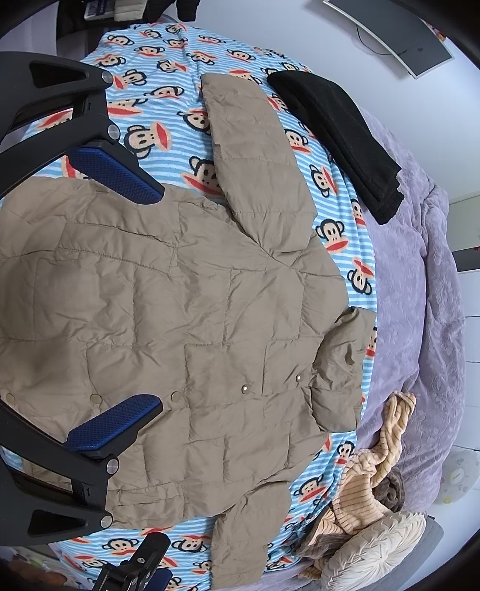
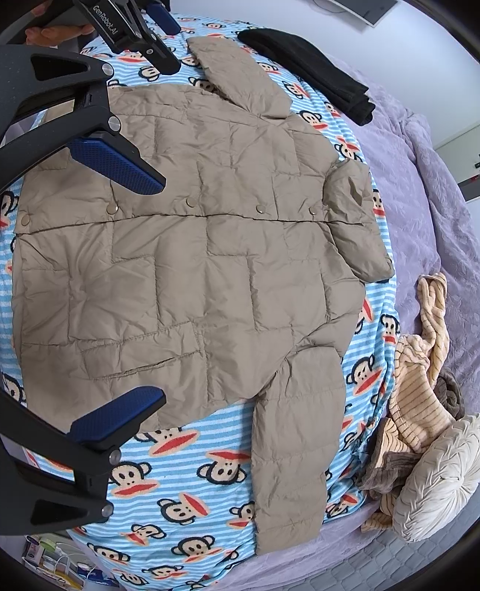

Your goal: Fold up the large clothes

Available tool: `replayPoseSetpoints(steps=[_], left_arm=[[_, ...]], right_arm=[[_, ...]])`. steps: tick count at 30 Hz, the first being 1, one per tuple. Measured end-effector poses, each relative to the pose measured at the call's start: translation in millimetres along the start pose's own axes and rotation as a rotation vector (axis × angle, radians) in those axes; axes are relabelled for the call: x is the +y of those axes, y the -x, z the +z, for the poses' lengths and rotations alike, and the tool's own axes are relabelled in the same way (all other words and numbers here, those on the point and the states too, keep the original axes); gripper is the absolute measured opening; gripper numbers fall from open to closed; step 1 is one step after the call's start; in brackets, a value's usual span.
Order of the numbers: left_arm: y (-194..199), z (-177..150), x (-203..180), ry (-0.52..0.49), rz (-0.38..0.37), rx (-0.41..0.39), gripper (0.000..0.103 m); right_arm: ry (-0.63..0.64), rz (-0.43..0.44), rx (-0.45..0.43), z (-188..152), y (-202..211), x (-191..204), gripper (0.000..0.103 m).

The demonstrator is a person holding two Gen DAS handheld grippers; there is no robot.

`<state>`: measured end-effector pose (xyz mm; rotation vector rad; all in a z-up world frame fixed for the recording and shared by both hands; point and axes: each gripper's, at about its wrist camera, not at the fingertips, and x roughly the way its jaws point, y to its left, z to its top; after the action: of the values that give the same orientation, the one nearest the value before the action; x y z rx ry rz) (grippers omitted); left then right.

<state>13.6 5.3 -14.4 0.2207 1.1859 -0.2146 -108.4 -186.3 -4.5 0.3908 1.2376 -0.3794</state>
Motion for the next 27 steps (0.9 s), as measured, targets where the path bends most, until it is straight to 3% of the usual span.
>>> replayPoseSetpoints(steps=[27], left_arm=[[-3.6, -2.6, 1.8, 0.009, -0.009, 0.003, 0.103]], right_arm=[[0.001, -0.005, 0.004, -0.2, -1.4, 1.0, 0.103]])
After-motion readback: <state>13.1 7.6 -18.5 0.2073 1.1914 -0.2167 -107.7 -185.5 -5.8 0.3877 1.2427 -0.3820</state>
